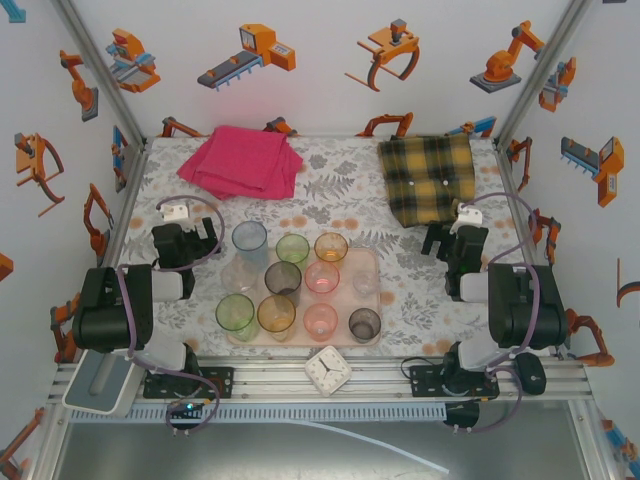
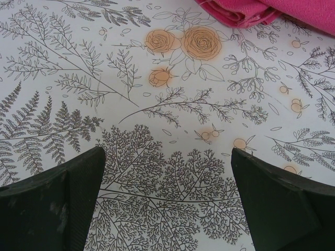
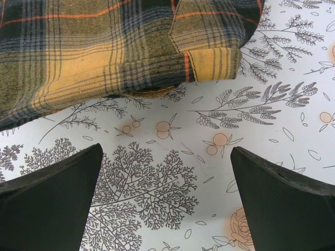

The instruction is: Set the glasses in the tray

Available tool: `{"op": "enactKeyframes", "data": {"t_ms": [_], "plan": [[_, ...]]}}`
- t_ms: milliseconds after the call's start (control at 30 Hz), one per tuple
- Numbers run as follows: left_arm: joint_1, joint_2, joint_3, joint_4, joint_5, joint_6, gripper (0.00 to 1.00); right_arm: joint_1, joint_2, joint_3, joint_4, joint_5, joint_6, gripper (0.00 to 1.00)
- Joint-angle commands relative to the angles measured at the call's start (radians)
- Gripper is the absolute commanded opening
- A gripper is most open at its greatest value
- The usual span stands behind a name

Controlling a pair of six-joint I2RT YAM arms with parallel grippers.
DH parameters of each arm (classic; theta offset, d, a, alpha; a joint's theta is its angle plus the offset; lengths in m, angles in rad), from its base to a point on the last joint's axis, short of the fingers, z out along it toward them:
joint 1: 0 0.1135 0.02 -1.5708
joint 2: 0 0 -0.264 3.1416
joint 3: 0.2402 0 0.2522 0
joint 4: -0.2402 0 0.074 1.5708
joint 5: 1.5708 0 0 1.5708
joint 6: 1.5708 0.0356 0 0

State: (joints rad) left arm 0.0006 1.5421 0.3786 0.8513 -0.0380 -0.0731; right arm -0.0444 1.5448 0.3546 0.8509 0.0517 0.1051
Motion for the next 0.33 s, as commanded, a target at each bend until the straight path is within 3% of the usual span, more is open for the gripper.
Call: {"op": "enactKeyframes", "data": {"t_ms": [0, 300], "plan": [[-0.004, -0.001, 0.022, -0.002, -0.010, 0.016, 0.97, -0.007, 0.000, 0.023, 0.039, -0.003, -0.015, 0.99], [-0.005, -0.001, 0.022, -0.003, -0.010, 0.016, 0.97, -0.007, 0.000, 0.026, 0.034, -0.003, -0.015, 0.99]]}}
